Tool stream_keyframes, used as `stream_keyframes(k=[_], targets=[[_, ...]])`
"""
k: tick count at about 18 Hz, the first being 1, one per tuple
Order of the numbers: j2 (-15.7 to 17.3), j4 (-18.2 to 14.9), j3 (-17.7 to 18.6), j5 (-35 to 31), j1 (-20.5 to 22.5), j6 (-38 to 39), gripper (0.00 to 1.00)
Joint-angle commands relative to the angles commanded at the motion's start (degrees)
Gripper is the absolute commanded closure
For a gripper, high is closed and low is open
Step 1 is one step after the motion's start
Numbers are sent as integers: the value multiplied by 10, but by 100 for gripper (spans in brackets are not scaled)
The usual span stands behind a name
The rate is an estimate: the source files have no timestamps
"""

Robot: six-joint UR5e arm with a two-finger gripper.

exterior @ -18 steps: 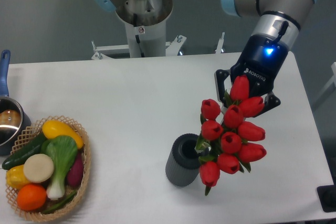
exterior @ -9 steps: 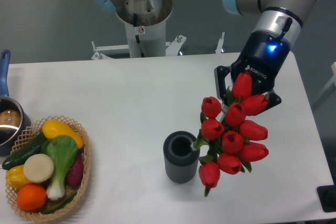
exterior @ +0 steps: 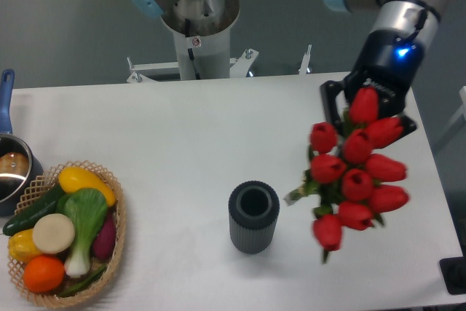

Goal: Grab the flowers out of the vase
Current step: 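Carry the tulip bunch away from the vase toward the table edge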

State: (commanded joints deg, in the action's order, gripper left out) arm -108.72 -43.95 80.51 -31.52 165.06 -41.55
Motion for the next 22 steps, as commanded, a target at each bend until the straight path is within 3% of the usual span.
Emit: stream_keyframes(k=[6, 11, 15, 18, 22], targets=[[-1, -4, 7, -157, 21, -98, 100], [-6, -26, 9, -294, 29, -153, 100], [-21, -125, -29, -396, 26, -188, 100], [-23, -153, -28, -449, 22, -261, 100], [-25, -198, -30, -513, 21, -302, 100]])
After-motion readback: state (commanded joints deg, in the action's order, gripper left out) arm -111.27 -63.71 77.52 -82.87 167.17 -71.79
